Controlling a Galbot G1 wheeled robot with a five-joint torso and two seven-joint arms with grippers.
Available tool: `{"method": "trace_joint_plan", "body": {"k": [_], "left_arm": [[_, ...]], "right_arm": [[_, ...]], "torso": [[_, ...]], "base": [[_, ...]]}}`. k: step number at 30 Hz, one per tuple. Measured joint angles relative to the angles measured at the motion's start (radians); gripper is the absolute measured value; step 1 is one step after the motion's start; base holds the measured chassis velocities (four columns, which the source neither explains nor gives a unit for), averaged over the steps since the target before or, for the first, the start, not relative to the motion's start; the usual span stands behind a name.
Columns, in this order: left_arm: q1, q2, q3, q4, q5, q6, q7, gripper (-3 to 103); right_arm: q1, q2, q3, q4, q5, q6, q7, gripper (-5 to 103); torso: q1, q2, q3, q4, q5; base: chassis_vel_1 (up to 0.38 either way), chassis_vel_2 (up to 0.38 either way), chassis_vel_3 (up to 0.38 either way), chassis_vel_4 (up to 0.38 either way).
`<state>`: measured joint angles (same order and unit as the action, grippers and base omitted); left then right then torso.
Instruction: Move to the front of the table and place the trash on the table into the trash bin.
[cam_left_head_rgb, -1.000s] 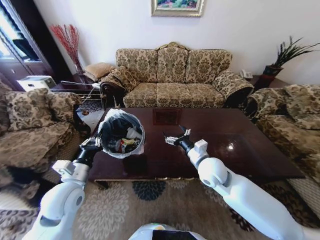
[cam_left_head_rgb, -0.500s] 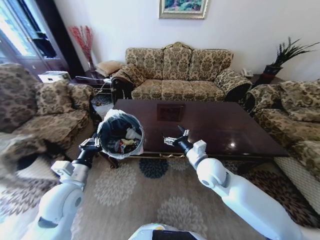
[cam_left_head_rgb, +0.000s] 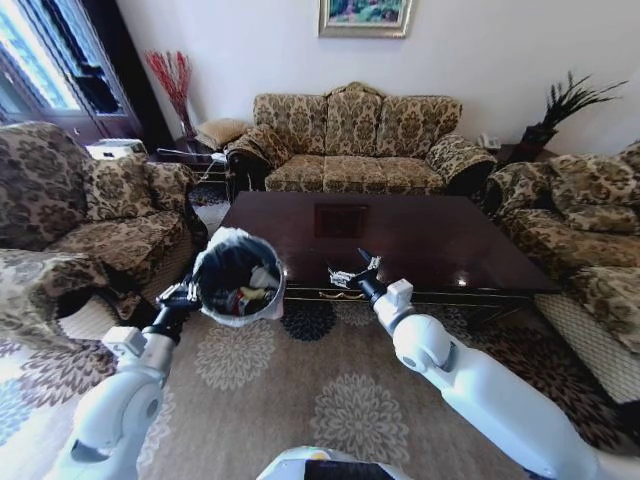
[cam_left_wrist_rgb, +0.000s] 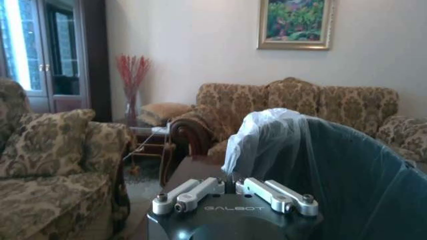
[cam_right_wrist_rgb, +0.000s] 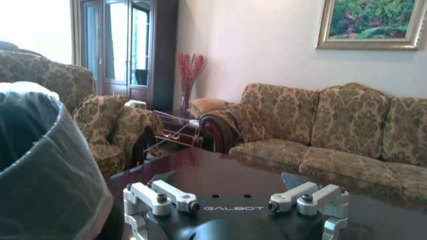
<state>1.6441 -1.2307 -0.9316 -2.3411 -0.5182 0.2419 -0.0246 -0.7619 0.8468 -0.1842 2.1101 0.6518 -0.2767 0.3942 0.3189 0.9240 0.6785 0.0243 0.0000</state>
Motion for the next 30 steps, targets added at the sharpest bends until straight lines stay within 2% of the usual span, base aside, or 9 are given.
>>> {"method": "trace_joint_plan", "body": {"k": [11, 14, 19, 21, 22, 23, 24, 27, 30], "left_arm": [[0.103, 0.010, -0.081, 0.043, -0.005, -0.014, 0.033, 3], [0.113, 0.014, -0.090, 0.176, 0.000, -0.051, 0.034, 3], [0.109, 0.004, -0.082, 0.296, 0.000, -0.081, 0.032, 3], [0.077, 0.000, -0.051, 0.408, -0.003, -0.103, 0.040, 3], [0.049, -0.002, -0.031, 0.487, -0.007, -0.107, 0.053, 3], [0.049, -0.002, -0.031, 0.487, -0.007, -0.107, 0.053, 3], [0.026, -0.003, -0.018, 0.554, -0.026, -0.104, 0.060, 3], [-0.023, -0.010, 0.014, 0.692, -0.068, -0.106, 0.064, 3], [-0.106, -0.022, 0.045, 0.885, -0.033, -0.183, 0.105, 3]], "right_arm": [[-0.040, 0.030, 0.013, -0.018, -0.030, 0.017, -0.003, 100], [-0.083, 0.038, 0.037, -0.022, -0.051, 0.027, -0.010, 100], [-0.111, 0.046, 0.059, -0.025, -0.060, 0.031, -0.015, 100], [-0.119, 0.051, 0.070, -0.029, -0.064, 0.035, -0.017, 100], [-0.125, 0.053, 0.078, -0.030, -0.065, 0.036, -0.017, 100], [-0.125, 0.053, 0.078, -0.030, -0.065, 0.036, -0.017, 100], [-0.129, 0.053, 0.083, -0.030, -0.066, 0.037, -0.017, 100], [-0.141, 0.052, 0.092, -0.031, -0.068, 0.039, -0.017, 100], [-0.159, 0.041, 0.111, -0.024, -0.068, 0.040, -0.017, 100]], "torso": [[-0.002, 0.001, -0.001, -0.0005, 0.0004], [-0.001, 0.000, -0.001, -0.0009, -0.0006], [-0.001, 0.000, -0.001, 0.0003, 0.0003], [-0.001, 0.001, -0.001, 0.0000, 0.0001], [-0.001, 0.000, -0.001, -0.0013, -0.0007], [-0.001, 0.000, -0.001, -0.0013, -0.0007], [-0.001, 0.000, -0.001, -0.0015, -0.0007], [-0.001, 0.000, 0.000, -0.0002, 0.0005], [-0.001, 0.000, -0.001, -0.0003, -0.0008]], "base": [[-0.002, 0.006, 0.001, -0.001], [0.000, 0.000, 0.000, 0.000], [0.000, 0.000, 0.000, 0.000], [0.000, 0.000, 0.000, 0.000], [0.000, 0.000, 0.000, 0.000], [0.000, 0.000, 0.000, 0.000], [0.000, 0.000, 0.000, 0.000], [0.000, 0.000, 0.000, 0.000], [0.000, 0.000, 0.000, 0.000]]}}
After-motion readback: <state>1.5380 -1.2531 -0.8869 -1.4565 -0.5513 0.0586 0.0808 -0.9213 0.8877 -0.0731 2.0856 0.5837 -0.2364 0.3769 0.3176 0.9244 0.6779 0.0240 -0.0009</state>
